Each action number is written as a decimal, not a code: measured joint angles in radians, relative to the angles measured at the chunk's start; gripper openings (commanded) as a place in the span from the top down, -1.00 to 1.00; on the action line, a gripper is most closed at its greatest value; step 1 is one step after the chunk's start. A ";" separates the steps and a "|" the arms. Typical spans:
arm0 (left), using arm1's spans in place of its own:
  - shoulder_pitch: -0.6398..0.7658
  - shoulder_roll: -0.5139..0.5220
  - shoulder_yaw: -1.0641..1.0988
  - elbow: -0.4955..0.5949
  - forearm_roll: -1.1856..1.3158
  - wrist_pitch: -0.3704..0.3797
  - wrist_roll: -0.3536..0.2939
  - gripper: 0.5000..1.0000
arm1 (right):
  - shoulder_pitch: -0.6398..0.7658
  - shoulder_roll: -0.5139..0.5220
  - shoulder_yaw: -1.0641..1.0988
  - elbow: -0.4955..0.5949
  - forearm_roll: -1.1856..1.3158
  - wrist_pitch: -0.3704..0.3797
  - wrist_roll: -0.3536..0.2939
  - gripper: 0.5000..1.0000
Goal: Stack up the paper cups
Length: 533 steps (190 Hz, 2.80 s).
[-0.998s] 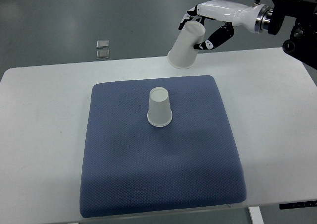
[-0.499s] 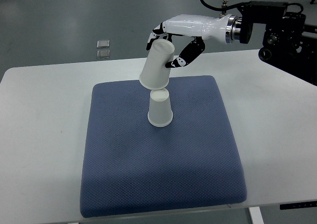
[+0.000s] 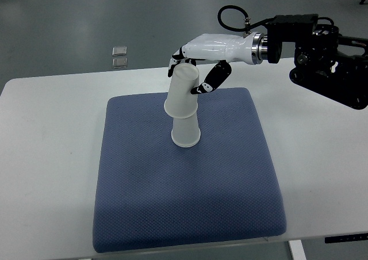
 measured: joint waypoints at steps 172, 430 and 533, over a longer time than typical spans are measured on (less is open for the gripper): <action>0.000 0.000 0.000 0.000 0.000 0.000 0.000 -1.00 | -0.030 0.002 -0.004 -0.004 -0.062 -0.008 0.001 0.62; 0.000 0.000 0.000 0.000 0.000 0.000 0.000 -1.00 | -0.146 0.036 0.232 -0.227 0.351 -0.022 -0.094 -0.56; 0.000 0.000 0.000 0.000 0.000 0.000 0.000 -1.00 | -0.327 0.110 0.369 -0.426 0.982 -0.280 -0.208 -0.56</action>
